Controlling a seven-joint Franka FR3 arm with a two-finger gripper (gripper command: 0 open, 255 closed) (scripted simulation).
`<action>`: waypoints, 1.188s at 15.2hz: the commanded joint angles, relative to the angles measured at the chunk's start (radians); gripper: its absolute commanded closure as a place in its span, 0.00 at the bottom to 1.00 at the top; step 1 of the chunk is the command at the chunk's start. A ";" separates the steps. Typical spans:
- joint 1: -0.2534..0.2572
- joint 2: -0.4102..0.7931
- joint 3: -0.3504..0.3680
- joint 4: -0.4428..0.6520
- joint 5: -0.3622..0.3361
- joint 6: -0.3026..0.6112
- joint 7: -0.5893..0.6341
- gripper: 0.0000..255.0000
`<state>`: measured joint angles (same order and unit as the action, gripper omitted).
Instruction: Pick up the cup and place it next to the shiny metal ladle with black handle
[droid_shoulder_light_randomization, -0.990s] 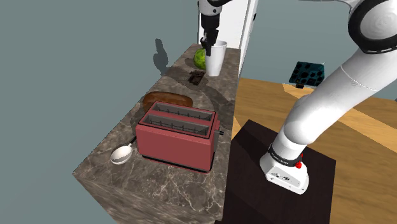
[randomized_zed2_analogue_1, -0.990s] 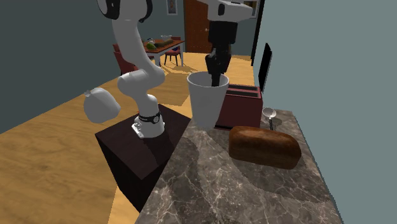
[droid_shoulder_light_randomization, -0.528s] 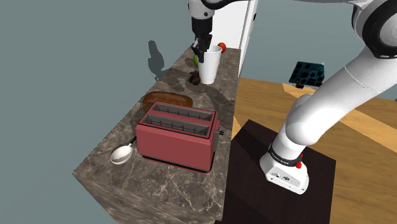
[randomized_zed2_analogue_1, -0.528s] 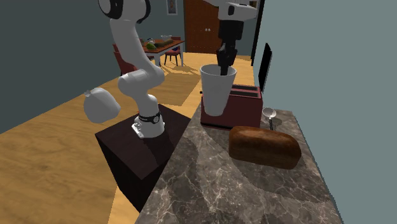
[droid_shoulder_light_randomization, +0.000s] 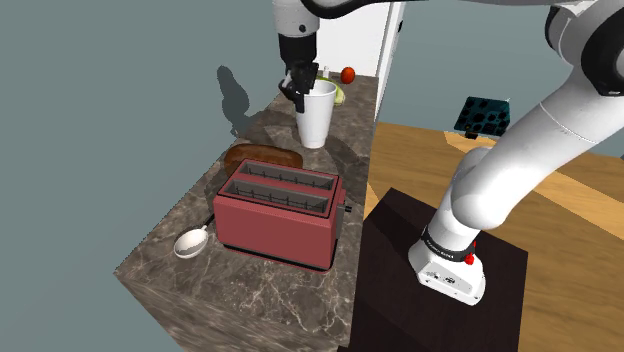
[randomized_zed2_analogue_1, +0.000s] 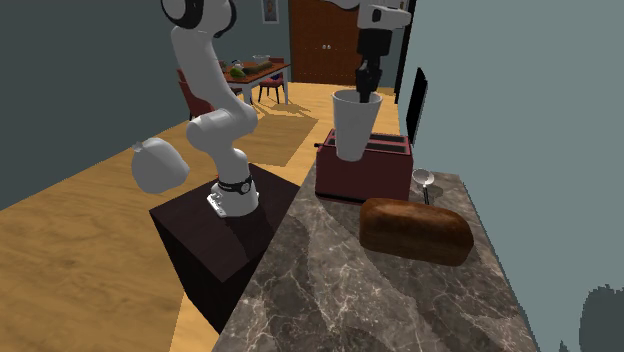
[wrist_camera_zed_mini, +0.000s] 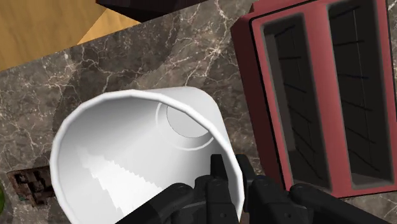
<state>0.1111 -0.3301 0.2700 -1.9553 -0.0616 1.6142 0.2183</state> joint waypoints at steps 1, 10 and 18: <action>0.018 0.012 0.037 0.017 0.010 -0.010 0.055 1.00; 0.090 0.135 0.202 0.157 0.015 -0.054 0.295 1.00; 0.179 0.342 0.348 0.372 -0.061 -0.116 0.536 1.00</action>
<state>0.2757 -0.0203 0.5995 -1.6205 -0.1079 1.5117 0.7200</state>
